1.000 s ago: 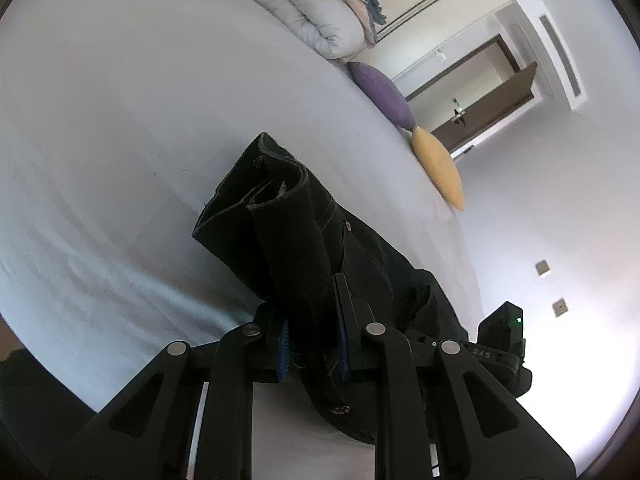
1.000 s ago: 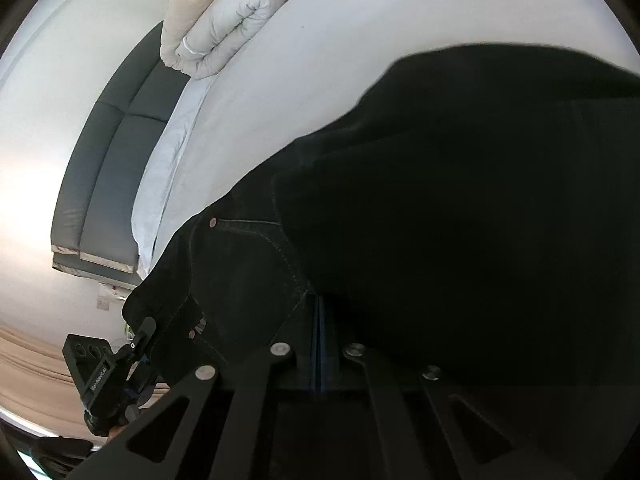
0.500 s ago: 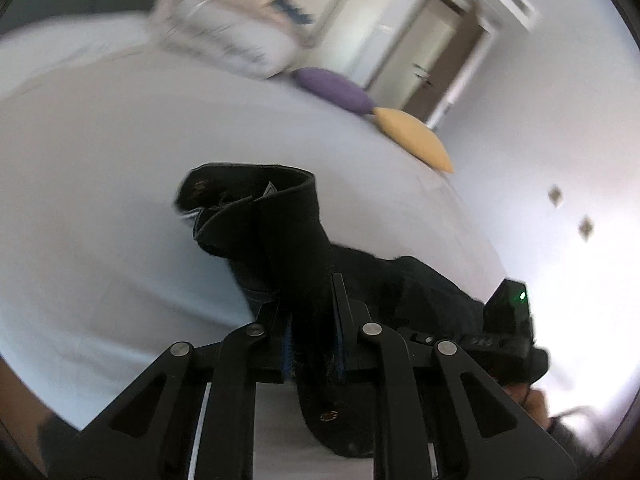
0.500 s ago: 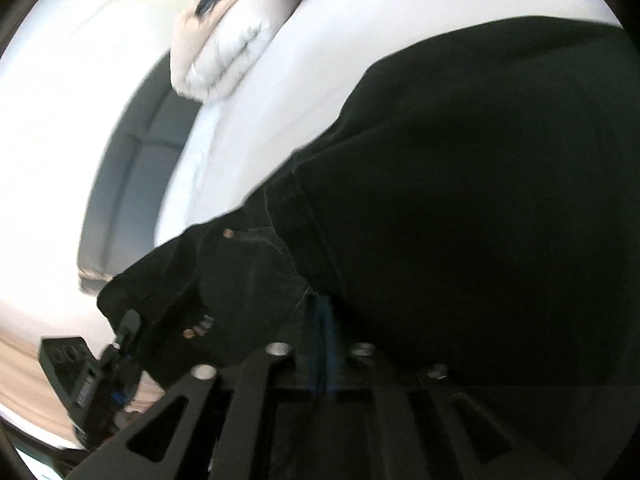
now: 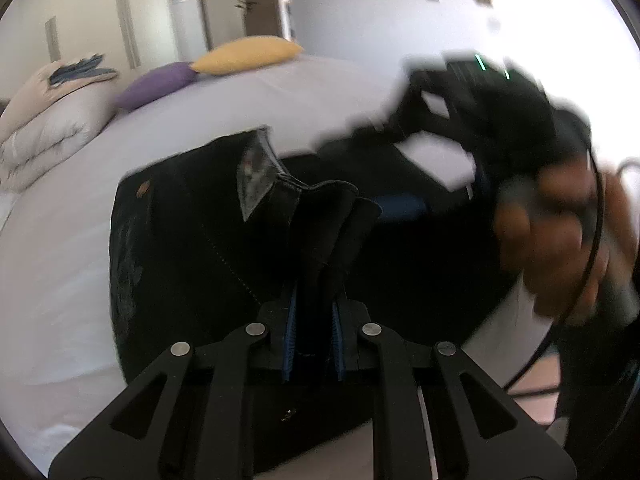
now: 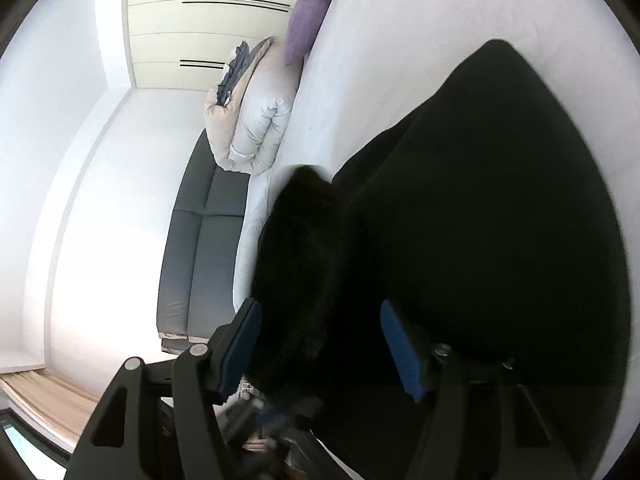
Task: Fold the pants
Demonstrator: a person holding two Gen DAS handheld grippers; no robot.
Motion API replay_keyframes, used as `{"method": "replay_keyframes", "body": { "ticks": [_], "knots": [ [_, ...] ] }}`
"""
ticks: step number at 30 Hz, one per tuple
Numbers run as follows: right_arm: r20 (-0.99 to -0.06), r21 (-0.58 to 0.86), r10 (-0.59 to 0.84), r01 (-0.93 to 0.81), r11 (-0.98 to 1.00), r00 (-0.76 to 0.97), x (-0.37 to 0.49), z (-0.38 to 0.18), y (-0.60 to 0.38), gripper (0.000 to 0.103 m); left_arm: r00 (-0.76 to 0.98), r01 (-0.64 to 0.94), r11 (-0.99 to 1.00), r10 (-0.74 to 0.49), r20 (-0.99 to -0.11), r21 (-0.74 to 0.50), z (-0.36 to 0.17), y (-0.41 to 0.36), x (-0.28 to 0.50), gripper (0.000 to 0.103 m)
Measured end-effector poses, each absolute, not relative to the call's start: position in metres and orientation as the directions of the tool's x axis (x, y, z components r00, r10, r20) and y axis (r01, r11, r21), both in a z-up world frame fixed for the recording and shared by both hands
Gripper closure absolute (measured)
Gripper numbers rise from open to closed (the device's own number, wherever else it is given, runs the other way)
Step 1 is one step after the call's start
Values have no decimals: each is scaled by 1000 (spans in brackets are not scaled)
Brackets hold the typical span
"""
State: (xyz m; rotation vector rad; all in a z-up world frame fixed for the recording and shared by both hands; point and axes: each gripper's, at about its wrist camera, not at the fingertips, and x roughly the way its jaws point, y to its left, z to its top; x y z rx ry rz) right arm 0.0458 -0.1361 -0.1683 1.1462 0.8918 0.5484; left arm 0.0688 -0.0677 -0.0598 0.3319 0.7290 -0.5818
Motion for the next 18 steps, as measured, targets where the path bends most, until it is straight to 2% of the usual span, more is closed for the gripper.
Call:
{"method": "replay_keyframes", "body": {
  "ticks": [4,6,10,12,14,16,18],
  "knots": [
    [-359,922,772,69,382,525,54,-165,-137,33,622,637,744,-340,-705,203,-75,-91,48,90],
    [-391,906,768,62,420,507,60,-160,-134,30,628,640,736,-334,-703,221,-77,-95,44,90],
    [-476,860,740,74,506,476,72,-155,-127,31,647,643,717,-318,-693,271,-79,-104,36,90],
    [-518,834,720,87,545,463,80,-153,-122,41,657,648,700,-313,-686,300,-83,-114,22,90],
    [-561,803,697,90,589,446,83,-152,-121,69,664,646,695,-306,-682,317,-86,-117,13,90],
    [-596,775,670,97,625,443,82,-152,-124,85,661,649,692,-308,-684,316,-87,-122,9,90],
    [-589,776,666,92,624,457,74,-153,-129,88,655,658,687,-320,-685,309,-87,-127,6,90]
  ]
}}
